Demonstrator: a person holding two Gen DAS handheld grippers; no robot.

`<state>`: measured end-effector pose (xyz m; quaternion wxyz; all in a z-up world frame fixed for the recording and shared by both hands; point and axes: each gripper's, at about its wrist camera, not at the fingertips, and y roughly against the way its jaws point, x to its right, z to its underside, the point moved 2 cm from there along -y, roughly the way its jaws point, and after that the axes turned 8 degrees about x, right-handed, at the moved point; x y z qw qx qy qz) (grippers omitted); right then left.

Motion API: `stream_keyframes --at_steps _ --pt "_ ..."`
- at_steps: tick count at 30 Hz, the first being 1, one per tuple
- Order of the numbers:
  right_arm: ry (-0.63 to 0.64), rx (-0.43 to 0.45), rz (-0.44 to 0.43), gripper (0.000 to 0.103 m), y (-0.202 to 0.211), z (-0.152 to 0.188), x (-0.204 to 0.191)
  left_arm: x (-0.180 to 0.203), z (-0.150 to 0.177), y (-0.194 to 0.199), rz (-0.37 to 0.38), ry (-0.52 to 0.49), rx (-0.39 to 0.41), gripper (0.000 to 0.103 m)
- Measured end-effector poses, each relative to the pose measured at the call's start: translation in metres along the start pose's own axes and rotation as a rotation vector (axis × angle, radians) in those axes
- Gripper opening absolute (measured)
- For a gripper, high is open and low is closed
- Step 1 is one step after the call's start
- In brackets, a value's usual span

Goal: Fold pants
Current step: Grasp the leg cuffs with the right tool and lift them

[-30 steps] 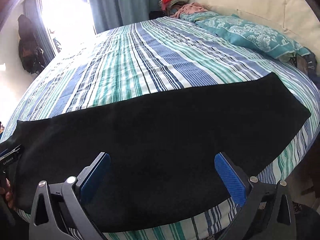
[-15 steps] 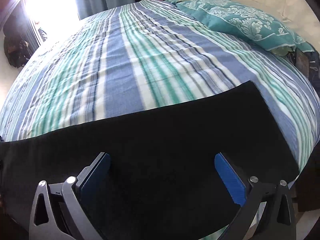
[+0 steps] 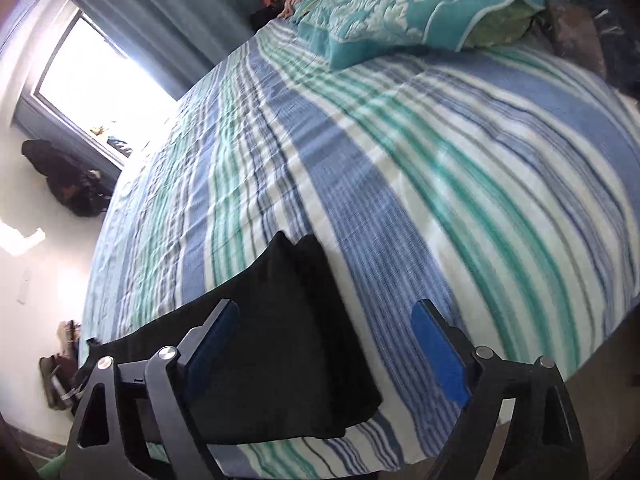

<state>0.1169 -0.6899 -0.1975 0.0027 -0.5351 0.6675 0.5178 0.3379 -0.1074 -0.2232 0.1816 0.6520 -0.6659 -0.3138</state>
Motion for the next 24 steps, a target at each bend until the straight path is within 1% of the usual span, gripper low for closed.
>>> stream_keyframes --at_steps 2,4,5,6,9,13,15,18,21,23,24 --pt "0.01 -0.054 -0.04 0.079 -0.013 0.009 -0.005 0.0 0.0 0.0 0.0 0.0 0.0 0.103" --pt "0.023 -0.086 -0.032 0.076 -0.024 0.014 -0.007 0.0 0.0 0.0 0.0 0.0 0.0 0.103" --pt "0.016 -0.09 -0.051 0.074 -0.027 0.015 -0.009 0.0 0.0 0.0 0.0 0.0 0.001 0.103" --pt "0.003 -0.103 -0.09 0.073 -0.03 0.015 -0.01 0.0 0.0 0.0 -0.001 0.0 0.001 0.103" --pt "0.015 -0.145 -0.145 0.073 -0.037 0.018 -0.016 0.0 0.0 0.0 -0.002 -0.001 0.003 0.103" --pt "-0.013 -0.17 -0.243 0.073 -0.043 0.023 -0.023 -0.001 0.0 -0.001 -0.002 0.001 0.003 0.103" --pt "-0.018 -0.178 -0.27 0.073 -0.048 0.027 -0.027 -0.001 0.0 -0.001 -0.003 0.001 0.003 0.103" --pt "-0.046 -0.177 -0.266 0.072 -0.056 0.027 -0.026 -0.001 0.0 0.0 -0.003 0.001 0.003 0.103" --pt "-0.068 -0.203 -0.222 0.071 -0.062 0.023 -0.023 -0.001 0.0 0.0 -0.003 0.002 0.004 0.103" --pt "-0.044 -0.226 -0.18 0.069 -0.066 0.022 -0.028 -0.001 0.0 0.0 -0.003 0.002 0.004 0.103" --pt "-0.025 -0.236 -0.155 0.063 -0.068 0.021 -0.031 -0.001 0.0 0.0 -0.003 0.002 0.004 0.103"
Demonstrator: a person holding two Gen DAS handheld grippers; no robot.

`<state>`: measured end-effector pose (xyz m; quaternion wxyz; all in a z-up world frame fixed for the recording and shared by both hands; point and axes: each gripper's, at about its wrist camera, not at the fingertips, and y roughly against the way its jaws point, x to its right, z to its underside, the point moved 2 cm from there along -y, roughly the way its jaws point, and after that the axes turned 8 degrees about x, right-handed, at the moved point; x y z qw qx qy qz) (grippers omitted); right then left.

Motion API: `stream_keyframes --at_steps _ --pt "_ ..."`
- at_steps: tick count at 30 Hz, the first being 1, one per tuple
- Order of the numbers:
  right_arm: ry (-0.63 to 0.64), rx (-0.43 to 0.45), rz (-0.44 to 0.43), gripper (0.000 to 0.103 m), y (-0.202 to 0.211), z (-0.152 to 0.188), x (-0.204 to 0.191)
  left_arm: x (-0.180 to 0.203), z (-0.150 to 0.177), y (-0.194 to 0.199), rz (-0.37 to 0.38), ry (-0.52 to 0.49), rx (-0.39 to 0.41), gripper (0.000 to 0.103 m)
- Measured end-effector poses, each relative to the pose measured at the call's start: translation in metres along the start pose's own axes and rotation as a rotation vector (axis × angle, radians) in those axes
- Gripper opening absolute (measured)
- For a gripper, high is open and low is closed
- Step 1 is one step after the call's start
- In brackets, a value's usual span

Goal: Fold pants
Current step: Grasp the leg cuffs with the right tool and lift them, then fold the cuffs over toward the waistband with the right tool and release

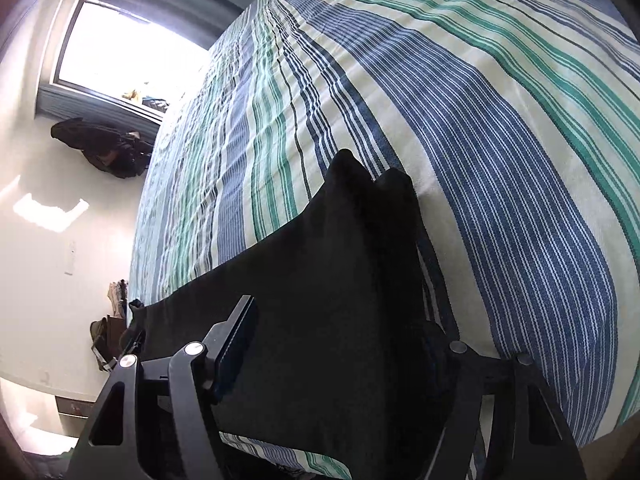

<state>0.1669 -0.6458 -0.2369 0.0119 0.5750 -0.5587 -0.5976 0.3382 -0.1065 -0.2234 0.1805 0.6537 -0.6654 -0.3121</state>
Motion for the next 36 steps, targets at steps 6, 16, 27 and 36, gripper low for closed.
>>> stream_keyframes --at_steps 6,16,27,36 --pt "-0.021 0.02 0.034 0.013 0.003 0.001 -0.001 -0.001 -0.001 0.0 0.002 0.005 -0.004 0.103" --pt "-0.158 0.174 -0.371 0.013 0.029 0.036 -0.094 -0.017 -0.01 0.02 0.125 0.07 -0.155 0.102" --pt "-0.045 0.055 -0.492 0.013 -0.101 0.134 -0.303 -0.095 0.025 0.053 0.14 0.238 -0.108 0.101" --pt "0.409 0.0 -0.224 0.072 -0.221 0.246 -0.448 -0.125 0.027 0.056 0.17 0.359 -0.105 0.102"
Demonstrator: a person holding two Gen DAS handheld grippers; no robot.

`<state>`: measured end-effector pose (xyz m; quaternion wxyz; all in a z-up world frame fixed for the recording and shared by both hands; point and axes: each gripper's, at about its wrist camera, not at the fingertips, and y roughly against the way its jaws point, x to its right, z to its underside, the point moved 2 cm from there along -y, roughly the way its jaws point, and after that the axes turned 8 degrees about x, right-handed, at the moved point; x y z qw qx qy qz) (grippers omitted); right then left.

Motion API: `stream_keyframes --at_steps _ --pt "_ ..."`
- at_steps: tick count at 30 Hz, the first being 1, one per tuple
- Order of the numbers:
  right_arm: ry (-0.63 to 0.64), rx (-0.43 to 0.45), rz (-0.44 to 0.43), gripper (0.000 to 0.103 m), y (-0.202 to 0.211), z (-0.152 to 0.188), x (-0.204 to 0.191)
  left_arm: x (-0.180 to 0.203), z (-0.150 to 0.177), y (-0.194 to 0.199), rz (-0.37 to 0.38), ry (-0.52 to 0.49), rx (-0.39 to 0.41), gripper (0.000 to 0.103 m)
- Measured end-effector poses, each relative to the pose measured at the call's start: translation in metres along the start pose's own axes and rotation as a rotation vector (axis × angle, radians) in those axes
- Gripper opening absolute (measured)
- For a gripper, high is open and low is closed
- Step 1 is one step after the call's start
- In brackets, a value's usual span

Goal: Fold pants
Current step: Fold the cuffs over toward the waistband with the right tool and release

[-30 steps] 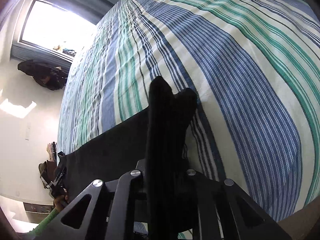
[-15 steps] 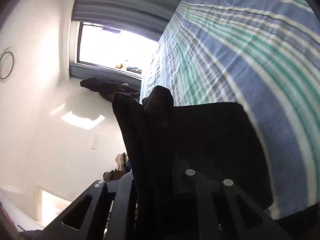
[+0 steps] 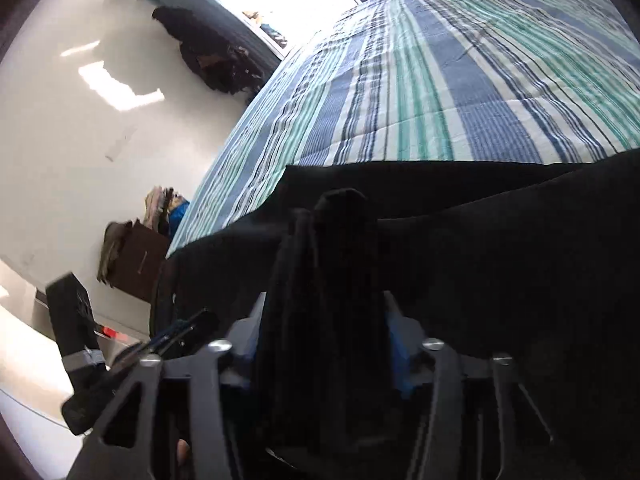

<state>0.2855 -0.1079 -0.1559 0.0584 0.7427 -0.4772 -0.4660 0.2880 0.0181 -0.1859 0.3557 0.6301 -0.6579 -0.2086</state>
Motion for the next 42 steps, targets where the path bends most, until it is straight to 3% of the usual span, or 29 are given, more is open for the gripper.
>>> stream_keyframes --at_steps 2,4,6,8,11,14,15,17,18,19,21,22,23,24,25,26,27,30,34,37,42 --pt "0.091 0.034 -0.032 0.073 0.016 0.007 -0.017 -0.002 -0.003 0.007 0.017 0.021 0.017 0.101" --pt "0.163 0.078 -0.061 0.081 0.05 0.014 -0.021 0.004 -0.007 0.013 0.037 0.026 0.027 0.101" --pt "0.217 0.149 -0.021 0.091 0.086 0.025 -0.013 0.021 -0.01 0.021 0.102 0.021 0.036 0.101" --pt "0.236 0.208 0.062 0.093 0.119 0.036 0.004 0.05 -0.011 0.032 0.181 -0.017 0.049 0.101" --pt "0.149 0.263 0.186 0.093 0.157 0.041 0.044 0.11 -0.007 0.047 0.269 -0.183 0.091 0.101" --pt "-0.028 0.392 0.237 0.093 0.202 0.03 0.083 0.161 0.01 0.039 0.275 -0.382 0.103 0.098" --pt "-0.06 0.42 0.245 0.093 0.214 0.027 0.091 0.17 0.018 0.027 0.246 -0.432 0.077 0.092" --pt "-0.093 0.44 0.221 0.093 0.224 0.008 0.1 0.173 0.036 -0.009 0.137 -0.481 -0.046 0.051" --pt "-0.092 0.441 0.189 0.093 0.223 0.0 0.1 0.167 0.045 -0.022 0.112 -0.464 -0.111 0.047" --pt "-0.087 0.421 0.142 0.093 0.219 -0.004 0.102 0.159 0.049 -0.025 0.123 -0.434 -0.108 0.049" --pt "-0.143 0.3 0.022 0.09 0.195 -0.003 0.116 0.155 0.053 -0.016 0.14 -0.451 -0.069 0.049" --pt "-0.209 0.215 0.025 0.076 0.178 0.006 0.131 0.156 0.054 -0.015 0.136 -0.474 -0.071 0.049" --pt "-0.267 0.122 0.097 0.064 0.161 0.017 0.147 0.156 0.055 -0.013 0.132 -0.487 -0.069 0.049" --pt "-0.282 0.097 0.151 0.04 0.156 0.024 0.157 0.155 0.055 -0.012 0.132 -0.486 -0.069 0.05" --pt "-0.287 0.127 0.159 0.038 0.163 0.023 0.159 0.152 0.054 -0.012 0.131 -0.477 -0.068 0.054" --pt "-0.323 0.139 0.133 0.038 0.169 0.018 0.16 0.15 0.054 -0.012 0.118 -0.468 -0.063 0.066" --pt "-0.34 0.174 0.111 0.039 0.178 0.009 0.159 0.147 0.056 -0.014 0.105 -0.454 -0.067 0.071" --pt "-0.255 0.232 0.164 0.039 0.192 -0.03 0.151 0.138 0.058 -0.016 0.135 -0.397 -0.072 0.073" --pt "-0.192 0.145 0.276 0.042 0.164 -0.074 0.165 0.139 0.058 -0.015 0.134 -0.407 -0.071 0.074" --pt "-0.209 -0.002 0.34 0.047 0.122 -0.069 0.196 0.14 0.059 -0.016 0.136 -0.411 -0.067 0.076" --pt "-0.098 0.092 0.406 0.048 0.149 -0.058 0.164 0.139 0.059 -0.014 0.134 -0.397 -0.065 0.077"
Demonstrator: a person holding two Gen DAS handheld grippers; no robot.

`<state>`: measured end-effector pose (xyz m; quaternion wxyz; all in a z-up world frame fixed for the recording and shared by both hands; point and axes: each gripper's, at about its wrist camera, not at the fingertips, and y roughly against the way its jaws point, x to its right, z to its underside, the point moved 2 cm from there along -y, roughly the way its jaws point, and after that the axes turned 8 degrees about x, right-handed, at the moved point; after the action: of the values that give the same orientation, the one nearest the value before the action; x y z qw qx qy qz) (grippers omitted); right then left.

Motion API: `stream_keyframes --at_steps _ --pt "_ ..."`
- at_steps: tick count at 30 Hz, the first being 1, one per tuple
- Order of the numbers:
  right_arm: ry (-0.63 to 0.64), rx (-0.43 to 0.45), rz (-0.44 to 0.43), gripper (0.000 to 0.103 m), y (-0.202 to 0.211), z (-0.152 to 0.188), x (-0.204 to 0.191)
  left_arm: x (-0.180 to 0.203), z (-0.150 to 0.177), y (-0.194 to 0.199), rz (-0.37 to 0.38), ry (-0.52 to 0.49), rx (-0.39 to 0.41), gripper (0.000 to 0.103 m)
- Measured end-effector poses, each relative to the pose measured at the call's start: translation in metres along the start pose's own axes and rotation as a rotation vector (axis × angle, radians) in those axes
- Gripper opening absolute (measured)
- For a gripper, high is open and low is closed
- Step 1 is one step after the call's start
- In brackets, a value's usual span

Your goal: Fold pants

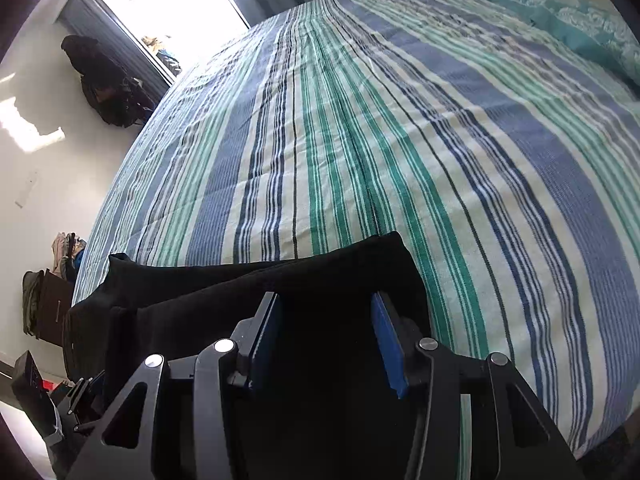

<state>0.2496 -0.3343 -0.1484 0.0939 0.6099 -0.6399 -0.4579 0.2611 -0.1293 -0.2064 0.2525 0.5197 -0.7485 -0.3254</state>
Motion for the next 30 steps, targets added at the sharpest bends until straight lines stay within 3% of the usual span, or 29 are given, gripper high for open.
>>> stream_keyframes --at_steps 2,4,6,8,10,11,17,21,25,27,30 --pt "0.035 0.066 -0.023 0.05 0.029 0.012 -0.013 0.0 0.0 0.001 -0.001 0.007 0.002 0.077" --pt "0.065 0.117 -0.038 0.066 0.055 0.033 -0.032 0.001 0.0 0.0 -0.001 0.006 0.0 0.078" --pt "0.105 0.151 -0.029 0.07 0.066 0.059 -0.05 0.0 0.0 -0.001 0.0 0.012 -0.003 0.079" --pt "0.149 0.097 -0.014 0.07 0.051 0.085 -0.062 -0.001 -0.001 0.001 -0.001 0.02 -0.006 0.079" --pt "0.16 -0.028 -0.005 0.071 0.023 0.106 -0.064 -0.003 -0.003 0.008 0.006 0.037 0.002 0.08" --pt "0.193 -0.024 0.012 0.071 0.019 0.111 -0.065 -0.004 -0.004 0.013 0.013 0.047 0.02 0.08" --pt "0.26 -0.001 0.029 0.086 0.016 0.118 -0.074 -0.002 -0.029 0.039 0.015 0.08 0.155 0.094" --pt "0.271 0.006 0.037 0.091 0.014 0.121 -0.079 -0.002 -0.033 0.017 -0.043 0.032 0.111 0.094" --pt "0.278 0.013 0.025 0.092 0.015 0.122 -0.079 -0.023 -0.008 -0.008 -0.099 0.064 -0.001 0.094" --pt "0.282 0.014 0.016 0.094 0.015 0.123 -0.08 -0.028 -0.002 -0.005 -0.072 0.075 0.027 0.094" --pt "0.306 0.011 0.011 0.1 0.013 0.124 -0.083 -0.024 -0.003 -0.004 -0.094 0.042 0.021 0.097"
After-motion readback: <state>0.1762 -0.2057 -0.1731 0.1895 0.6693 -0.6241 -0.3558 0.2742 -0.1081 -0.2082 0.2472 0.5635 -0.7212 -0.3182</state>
